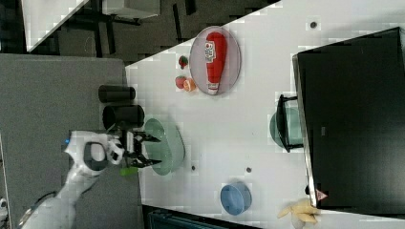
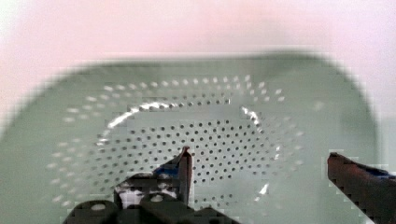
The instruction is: Drag strainer right to left.
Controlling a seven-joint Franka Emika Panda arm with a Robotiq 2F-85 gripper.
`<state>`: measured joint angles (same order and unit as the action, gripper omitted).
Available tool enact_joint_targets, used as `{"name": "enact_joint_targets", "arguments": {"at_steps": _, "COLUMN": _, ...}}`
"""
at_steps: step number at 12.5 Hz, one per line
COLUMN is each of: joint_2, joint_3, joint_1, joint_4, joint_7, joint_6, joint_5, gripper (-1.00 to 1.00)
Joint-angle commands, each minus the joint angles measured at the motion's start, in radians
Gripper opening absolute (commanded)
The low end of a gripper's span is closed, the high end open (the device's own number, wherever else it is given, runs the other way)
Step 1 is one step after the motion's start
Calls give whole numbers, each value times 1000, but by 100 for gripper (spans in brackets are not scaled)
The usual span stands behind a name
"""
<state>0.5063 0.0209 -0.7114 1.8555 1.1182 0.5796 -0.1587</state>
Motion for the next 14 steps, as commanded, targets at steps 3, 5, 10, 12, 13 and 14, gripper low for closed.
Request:
{"name": "enact_joint_targets", "arguments": {"at_steps": 3, "joint_2": -415, "joint_3": 219, "joint_1": 92, "joint_4": -44, "joint_7": -461, "joint_6": -234, "joint_5": 6, "gripper": 100}}
{"name": "enact_joint_targets", "arguments": {"at_steps": 5, "joint_2": -527, "joint_3": 324, "joint_1": 113, "joint_4": -45, "joint_7": -640, "joint_6": -335, "joint_5": 56, "gripper": 100}}
{"name": "enact_joint_targets", "arguments": {"at_steps": 10, "joint_2": -691, "joint_3": 533, "joint_1": 149, "joint_4": -44, "joint_7": -981, "joint_6": -488, "joint_5": 271, "gripper": 100}}
{"name": "enact_joint_targets", "arguments": {"at_steps": 12, "joint_2": -727, "joint_3": 586, "joint_1": 153, "joint_4": -44, "joint_7": -982, "joint_6": -497, "joint_5": 273, "gripper": 100}}
{"name": "enact_joint_targets", "arguments": {"at_steps": 13, "joint_2": -737, "joint_3": 606, "joint_1": 155, "joint_4": -42, "joint_7": -985, "joint_6": -507, "joint_5": 273, "gripper": 100}}
{"name": "enact_joint_targets", "arguments": {"at_steps": 14, "joint_2": -741, "joint_3": 618, "joint_1": 155, "joint_4": -40, "joint_7": -993, "joint_6": -507, "joint_5": 273, "gripper": 100}}
